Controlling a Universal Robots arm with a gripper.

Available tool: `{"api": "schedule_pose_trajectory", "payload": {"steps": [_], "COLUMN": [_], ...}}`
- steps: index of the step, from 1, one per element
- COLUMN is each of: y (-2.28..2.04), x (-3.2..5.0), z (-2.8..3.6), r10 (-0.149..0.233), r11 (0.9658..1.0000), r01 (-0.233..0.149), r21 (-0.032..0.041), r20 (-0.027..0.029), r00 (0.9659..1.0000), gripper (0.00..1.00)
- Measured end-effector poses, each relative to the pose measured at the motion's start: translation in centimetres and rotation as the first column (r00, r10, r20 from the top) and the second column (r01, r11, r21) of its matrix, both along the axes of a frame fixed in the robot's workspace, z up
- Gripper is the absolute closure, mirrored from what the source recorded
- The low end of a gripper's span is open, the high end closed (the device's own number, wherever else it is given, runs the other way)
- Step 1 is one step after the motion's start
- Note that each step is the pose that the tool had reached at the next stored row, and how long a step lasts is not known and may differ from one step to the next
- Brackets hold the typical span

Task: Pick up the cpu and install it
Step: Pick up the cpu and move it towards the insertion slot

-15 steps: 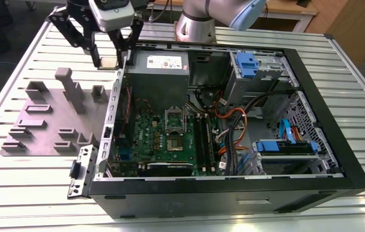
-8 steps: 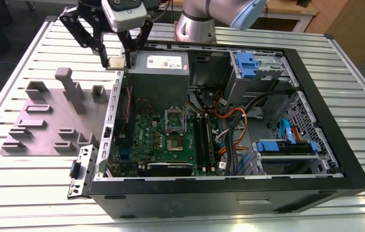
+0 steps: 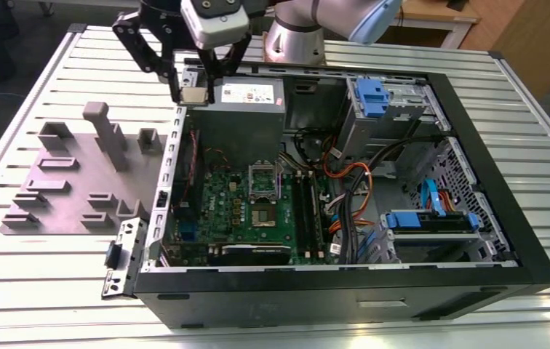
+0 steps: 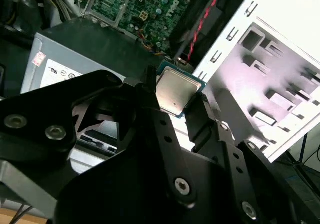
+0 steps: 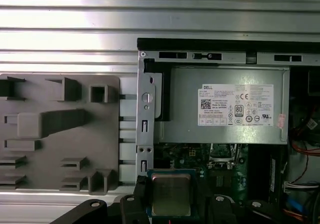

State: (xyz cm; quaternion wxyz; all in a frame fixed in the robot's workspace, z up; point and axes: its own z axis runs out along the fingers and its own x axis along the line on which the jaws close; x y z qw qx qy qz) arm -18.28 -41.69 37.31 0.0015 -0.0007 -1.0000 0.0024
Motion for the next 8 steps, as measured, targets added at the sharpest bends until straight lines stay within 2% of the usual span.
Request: {"api": "schedule_pose_trajectory", "payload": {"steps": [3,6,8], "y": [0.00,-0.01,-0.19], "x": [0.56,0.57,0.58], "z": [0.00,0.00,0.00], "r10": [0.000,0.000,0.000], "r11": [1.0000,1.0000,1.0000], "r01": [0.000,0.000,0.000], "r21": [0.0000,0.0000,0.0000], "r20": [0.0001,0.0000,0.0000], "r00": [1.0000,1.0000,1.0000], "gripper": [0.53,0.53,0.53]}}
